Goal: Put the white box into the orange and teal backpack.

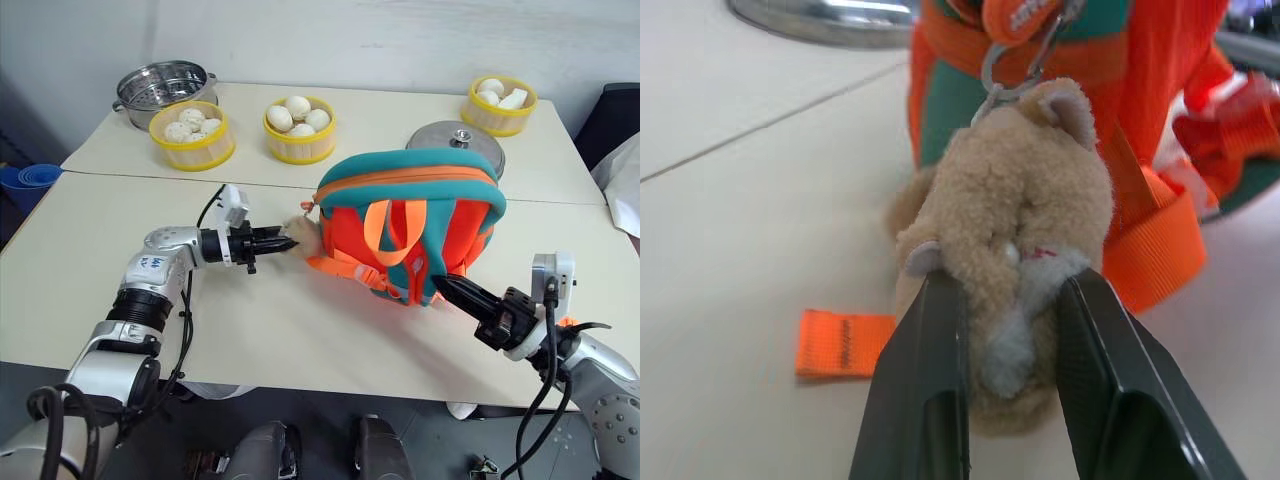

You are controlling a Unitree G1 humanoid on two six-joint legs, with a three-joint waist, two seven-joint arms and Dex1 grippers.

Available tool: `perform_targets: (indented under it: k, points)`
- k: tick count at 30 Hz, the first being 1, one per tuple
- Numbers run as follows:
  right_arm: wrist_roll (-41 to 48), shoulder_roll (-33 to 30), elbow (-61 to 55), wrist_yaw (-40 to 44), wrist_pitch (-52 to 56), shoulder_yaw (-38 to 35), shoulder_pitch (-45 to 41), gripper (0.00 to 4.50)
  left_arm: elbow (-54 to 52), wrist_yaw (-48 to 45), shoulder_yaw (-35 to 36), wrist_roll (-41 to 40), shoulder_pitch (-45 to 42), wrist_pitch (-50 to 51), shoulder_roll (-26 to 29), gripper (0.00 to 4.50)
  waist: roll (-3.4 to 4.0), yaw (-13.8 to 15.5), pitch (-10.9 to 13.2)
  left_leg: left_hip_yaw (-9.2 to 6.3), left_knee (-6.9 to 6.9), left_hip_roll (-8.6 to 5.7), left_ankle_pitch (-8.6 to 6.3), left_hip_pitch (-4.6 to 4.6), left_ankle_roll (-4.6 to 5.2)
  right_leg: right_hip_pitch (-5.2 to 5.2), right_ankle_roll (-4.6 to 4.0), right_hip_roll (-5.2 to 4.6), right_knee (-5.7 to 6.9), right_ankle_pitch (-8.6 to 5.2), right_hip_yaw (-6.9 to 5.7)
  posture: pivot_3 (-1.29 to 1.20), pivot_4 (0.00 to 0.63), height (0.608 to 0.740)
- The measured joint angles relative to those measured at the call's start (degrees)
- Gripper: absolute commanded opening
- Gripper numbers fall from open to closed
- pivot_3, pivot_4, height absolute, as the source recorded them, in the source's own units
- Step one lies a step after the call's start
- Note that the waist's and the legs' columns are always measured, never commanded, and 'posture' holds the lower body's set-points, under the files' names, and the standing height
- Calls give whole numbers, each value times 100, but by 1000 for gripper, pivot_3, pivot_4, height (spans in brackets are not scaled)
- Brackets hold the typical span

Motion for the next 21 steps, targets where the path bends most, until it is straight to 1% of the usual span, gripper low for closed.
perform_targets:
  k: [1,4,6,7,8,10,11,13,15,16,18,21]
  points:
    - [-77,-3,19,3,-7,1,3,0,-194,-3,14,-5,69,37,63,2399,0,-15,0,2,-2,0,0,3,-1,0,0,1,2,0,2,0,150,740]
    - [-375,-28,31,60,-152,59,-82,695,-789,-142,18,-38,401,119,306,3358,1,-48,0,2,-2,3,2,4,-6,-1,0,2,8,0,2,0,150,740]
    - [-728,-224,16,224,-330,236,-149,1339,-1336,-346,49,-154,763,252,612,3931,1,-96,0,2,-4,3,3,4,-7,-2,-2,1,8,-1,2,0,150,740]
    - [-919,-324,8,341,-437,282,-157,1701,-1666,-432,104,-245,968,335,794,4299,1,-108,0,1,-4,3,3,4,-8,-3,-2,1,8,-1,2,0,150,740]
    - [-1116,-412,8,442,-582,335,-142,2011,-1917,-483,166,-303,1117,403,932,4500,1,-114,0,0,-5,4,3,4,-8,-2,-2,1,8,-1,2,0,150,740]
    - [-1642,-524,24,686,-1048,419,-95,2696,-2520,-593,342,-488,1487,504,1253,4500,1,-124,0,0,-7,3,3,4,-8,-2,-2,1,3,-1,2,0,150,740]
    - [-1890,-594,72,833,-1320,415,-37,3060,-2906,-709,469,-616,1813,553,1489,4500,2,-135,-1,0,-11,3,2,6,-8,-1,-2,0,1,-1,3,0,150,740]
    - [-2130,-688,271,1025,-1616,303,13,3721,-3316,-885,647,-776,2303,622,1798,4500,1,-130,-1,2,-12,3,1,9,-9,2,-3,0,-3,-1,4,0,150,740]
    - [-2490,-1043,672,1495,-2110,158,167,4370,-3623,-1036,989,-877,3069,369,2036,4500,5,-126,-1,3,-14,1,-2,14,-3,7,-3,-5,-6,-2,4,0,150,740]
    - [-2719,-1212,923,1713,-2402,133,230,4443,-3651,-1050,1157,-863,3408,149,2089,4500,5,-128,-1,4,-14,2,-4,18,-1,11,-4,-5,-13,-2,4,0,150,740]
    - [-3243,-1434,1745,2133,-3159,13,229,4443,-3647,-959,1498,-705,4091,-387,2119,4500,3,-127,-1,4,-15,2,-15,21,19,16,-4,-6,-17,-2,2,0,150,740]
    - [-3588,-1581,2621,2481,-3758,48,-89,4443,-3642,-810,1819,-555,4682,-861,2168,4500,2,-130,-1,5,-15,1,-22,27,32,19,-5,-9,-13,-3,3,0,150,740]
